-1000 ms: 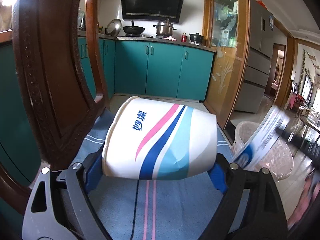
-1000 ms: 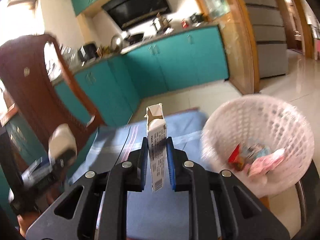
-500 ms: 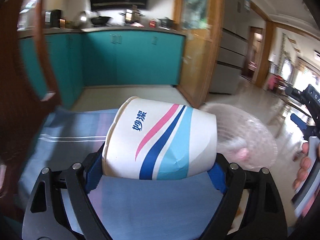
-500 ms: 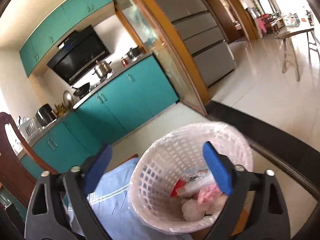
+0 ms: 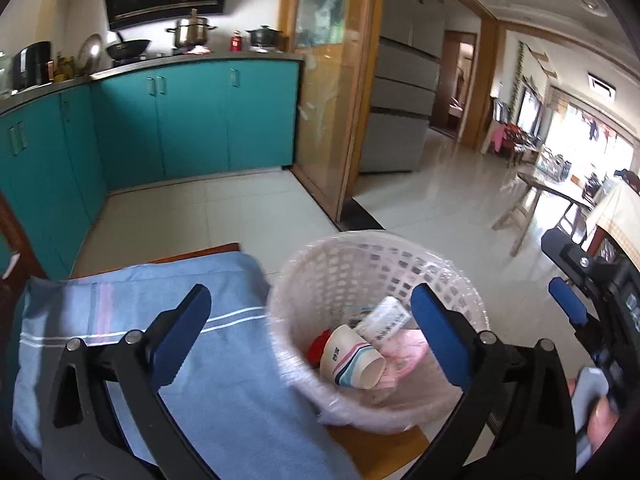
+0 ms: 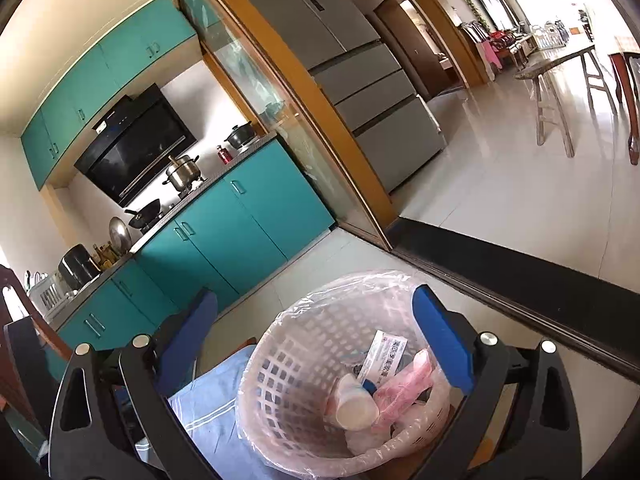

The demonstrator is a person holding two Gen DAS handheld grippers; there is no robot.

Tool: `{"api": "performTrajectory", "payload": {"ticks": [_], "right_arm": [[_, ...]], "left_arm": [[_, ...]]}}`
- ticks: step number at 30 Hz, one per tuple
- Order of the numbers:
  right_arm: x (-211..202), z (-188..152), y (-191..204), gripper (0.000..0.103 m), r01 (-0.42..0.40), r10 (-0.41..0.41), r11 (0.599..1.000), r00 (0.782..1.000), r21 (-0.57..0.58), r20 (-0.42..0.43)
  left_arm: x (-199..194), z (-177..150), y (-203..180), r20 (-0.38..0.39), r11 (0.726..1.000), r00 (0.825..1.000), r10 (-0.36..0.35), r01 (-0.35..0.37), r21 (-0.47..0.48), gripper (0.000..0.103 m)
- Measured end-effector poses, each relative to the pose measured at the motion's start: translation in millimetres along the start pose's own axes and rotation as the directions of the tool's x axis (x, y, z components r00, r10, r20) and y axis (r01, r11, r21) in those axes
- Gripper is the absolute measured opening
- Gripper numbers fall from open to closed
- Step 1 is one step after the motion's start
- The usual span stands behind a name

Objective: Collect trash

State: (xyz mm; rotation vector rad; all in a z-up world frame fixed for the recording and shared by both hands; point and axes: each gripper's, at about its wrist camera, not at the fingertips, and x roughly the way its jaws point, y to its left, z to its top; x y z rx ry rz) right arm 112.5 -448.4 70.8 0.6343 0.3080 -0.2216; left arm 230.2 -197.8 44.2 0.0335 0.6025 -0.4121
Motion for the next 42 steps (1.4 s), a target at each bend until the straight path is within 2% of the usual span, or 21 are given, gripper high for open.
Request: {"api": "performTrajectory", "payload": {"ticks": [3,7,9,13,15,18,24,28,36,42], "right_arm": [[5,-5,9,0.096,-0.021,0.02,0.999,0.999,-0.033,-0.034],[12,-19,33,0.096,-0.057,0.047,0.993,0.994,-0.102,-0.099],[15,-30,50,0.096,-0.082,0.06,0.985,0.988,-0.153,-0.144],[11,-54,82,0.096,-0.125,0.077,0.962,0.977,-0.243,-0.199],[9,-68,102,0.097,-0.148,0.08,0.946,0.969,-0.288,-0.235],[5,-97,129,0.098,-0.186,0.076,0.921,0.948,-0.343,-0.31],[-7,-143,167,0.099,-0.227,0.064,0.849,0.94,-0.477,-0.334],[-5,-155,170,0.1,-0.245,0.068,0.849,0.929,-0.467,-0.364],[-4,-169,179,0.1,-0.255,0.061,0.822,0.928,-0.509,-0.368],[-4,-171,179,0.1,-0.257,0.057,0.816,0.927,-0.518,-0.37]], "left_arm": [[-30,-11,36,0.028,0.998,0.998,0.062,-0.061,-0.036,0.1],[-72,-35,86,0.049,0.982,0.983,0.176,-0.172,-0.077,0.1],[-89,-48,106,0.058,0.968,0.969,0.242,-0.236,-0.09,0.1],[-116,-76,140,0.057,0.924,0.926,0.373,-0.365,-0.112,0.1],[-125,-89,154,0.039,0.909,0.914,0.405,-0.397,-0.13,0.1],[-136,-102,163,0.013,0.901,0.911,0.412,-0.404,-0.159,0.1],[-145,-114,171,0.022,0.895,0.91,0.415,-0.404,-0.191,0.1],[-139,-111,171,-0.012,0.886,0.906,0.424,-0.418,-0.202,0.1],[-131,-114,171,-0.047,0.906,0.928,0.37,-0.371,-0.206,0.1],[-128,-116,175,-0.062,0.9,0.931,0.359,-0.363,-0.24,0.1]]}}
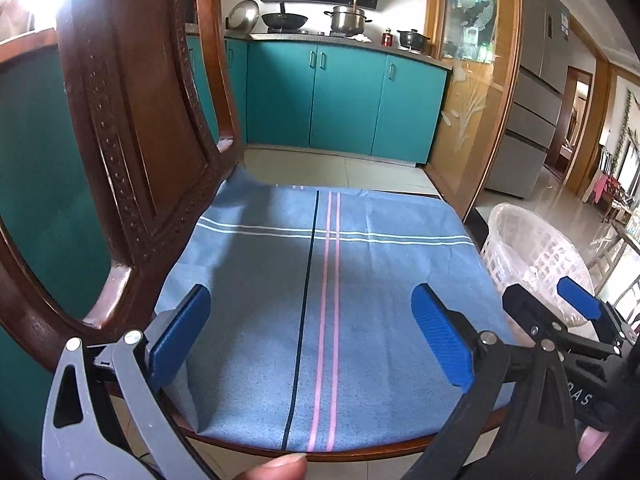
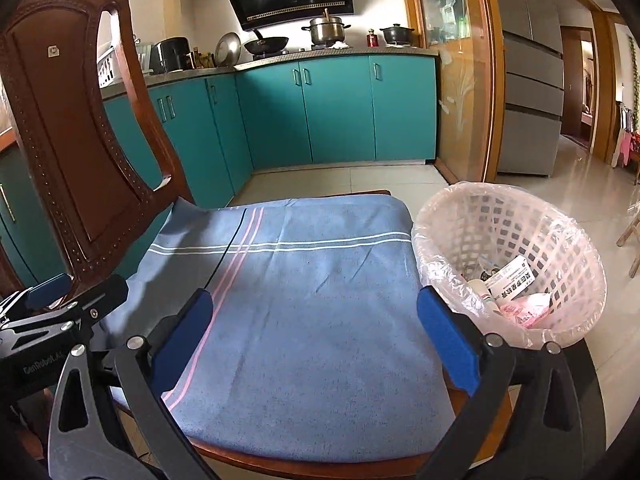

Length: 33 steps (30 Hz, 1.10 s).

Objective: Collect trash

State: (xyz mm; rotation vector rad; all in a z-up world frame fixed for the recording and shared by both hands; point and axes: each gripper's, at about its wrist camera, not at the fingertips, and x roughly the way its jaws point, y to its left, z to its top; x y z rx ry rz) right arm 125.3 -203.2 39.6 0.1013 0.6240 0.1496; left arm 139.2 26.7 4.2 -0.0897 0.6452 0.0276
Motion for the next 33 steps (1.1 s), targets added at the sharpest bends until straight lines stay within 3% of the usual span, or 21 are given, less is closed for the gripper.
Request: {"api": "performTrajectory", "payload": {"ticks": [33], "right_arm": [[-1.8,1.2,-3.4,0.1,0.005,-0.005,1.0,1.0,0.01,0.009]], "left_arm": [[0.9,-3.3,-5.1,0.0,0.999,1.0,0.021,-0.021,0.034,0.1]]}}
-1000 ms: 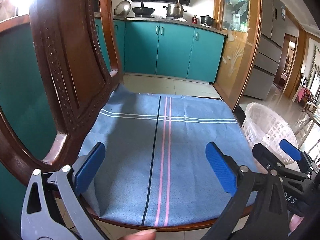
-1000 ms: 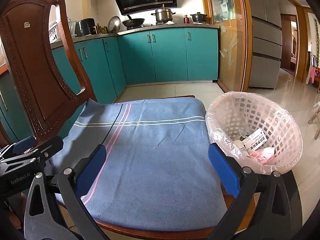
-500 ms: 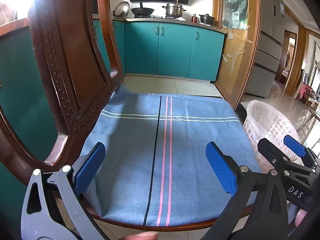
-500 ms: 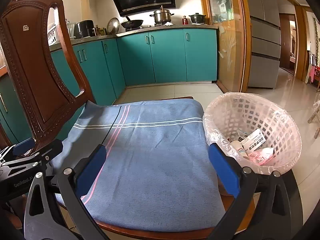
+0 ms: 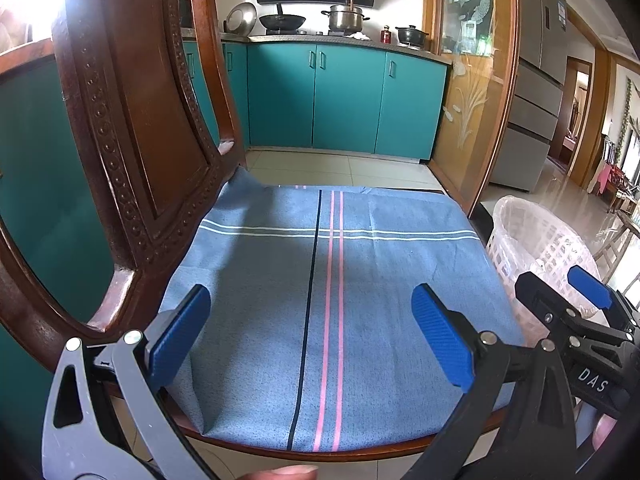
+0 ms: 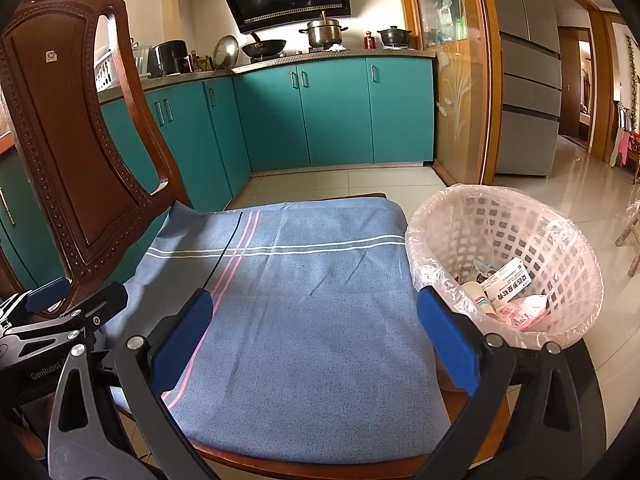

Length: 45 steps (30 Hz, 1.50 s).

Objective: Collect trash

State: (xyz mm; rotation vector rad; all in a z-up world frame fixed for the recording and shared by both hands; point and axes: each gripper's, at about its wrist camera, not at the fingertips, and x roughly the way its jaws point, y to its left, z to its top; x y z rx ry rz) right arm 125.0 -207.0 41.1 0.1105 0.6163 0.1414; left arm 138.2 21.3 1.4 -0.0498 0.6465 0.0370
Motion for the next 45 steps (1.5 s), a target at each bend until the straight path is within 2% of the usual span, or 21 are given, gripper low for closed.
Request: {"api": "performTrajectory", "payload": {"ticks": [36,45], "right_arm": [[0.5,0.2,-0.1,0.1,0.0,0.0,1.0,1.0,0.0,-0.001],[0.9,-0.5,-0.3,0.1,-0.001,0.001,1.0,1.0,0.0,-0.003]], "left_arm": [[4.1,-4.3,-1.4,-0.015,1.0,1.0,-0.012,0.012,0.013,0.1],[8.0,-4.8,-1.5,-0.04,1.0,0.999,0.014,-0.013,0.019,0.1]]}}
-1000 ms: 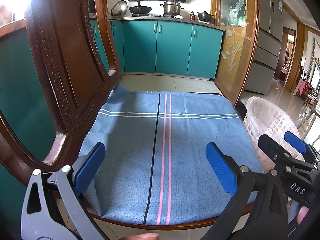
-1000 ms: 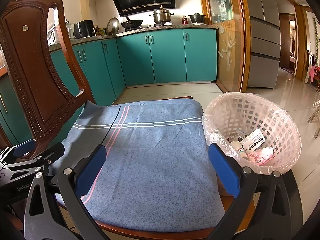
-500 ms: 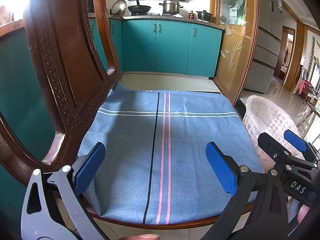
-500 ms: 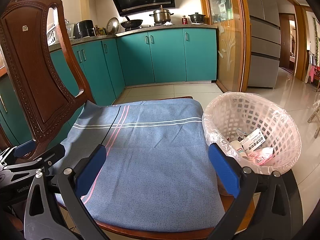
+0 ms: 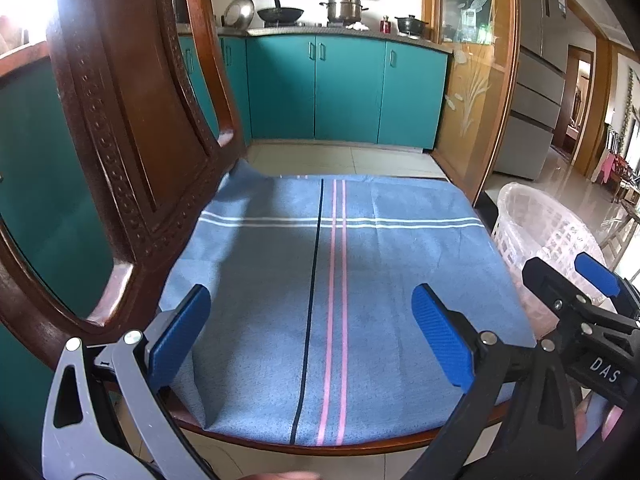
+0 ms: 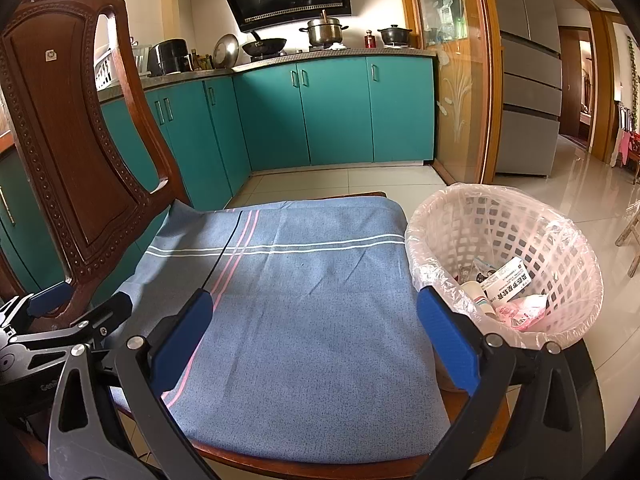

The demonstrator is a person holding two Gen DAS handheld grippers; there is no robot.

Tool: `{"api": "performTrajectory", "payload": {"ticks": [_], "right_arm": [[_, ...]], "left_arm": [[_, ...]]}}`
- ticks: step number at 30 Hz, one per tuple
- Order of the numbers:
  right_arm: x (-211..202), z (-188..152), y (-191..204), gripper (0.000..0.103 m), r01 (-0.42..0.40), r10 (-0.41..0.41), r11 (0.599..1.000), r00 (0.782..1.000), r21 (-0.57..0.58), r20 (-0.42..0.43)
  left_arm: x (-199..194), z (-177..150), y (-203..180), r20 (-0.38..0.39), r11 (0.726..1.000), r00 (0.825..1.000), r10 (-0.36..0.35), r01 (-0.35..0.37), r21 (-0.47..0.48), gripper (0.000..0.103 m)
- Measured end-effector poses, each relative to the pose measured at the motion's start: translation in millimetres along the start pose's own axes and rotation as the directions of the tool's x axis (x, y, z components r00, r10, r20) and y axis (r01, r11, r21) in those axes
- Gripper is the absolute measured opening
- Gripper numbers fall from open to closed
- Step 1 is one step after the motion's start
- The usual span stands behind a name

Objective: Collect trash

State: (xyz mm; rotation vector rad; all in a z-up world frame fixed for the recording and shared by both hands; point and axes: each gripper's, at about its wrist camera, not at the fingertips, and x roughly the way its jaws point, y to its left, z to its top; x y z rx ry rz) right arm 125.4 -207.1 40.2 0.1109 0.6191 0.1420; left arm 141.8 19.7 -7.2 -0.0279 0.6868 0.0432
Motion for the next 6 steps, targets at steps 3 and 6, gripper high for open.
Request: {"api": "performTrajectory", "payload": {"ticks": [3,6], "right_arm": [[0.4,-0.9,0.0,0.1,-0.001,0.001,1.0,1.0,-0.004,-0.002],[0.5,-1.2,0.0,0.1,-0.001,0.001,1.0,1.0,-0.003,-0.002]], "left_arm": [[1.4,0.5,4.1,-0.01,1.0,1.0,-0.004,0.004,-0.023,0.1],[2.7,1.0,4.5,-0.013,1.0,1.0,-0.002,0.001,-0.02,0.1]]}}
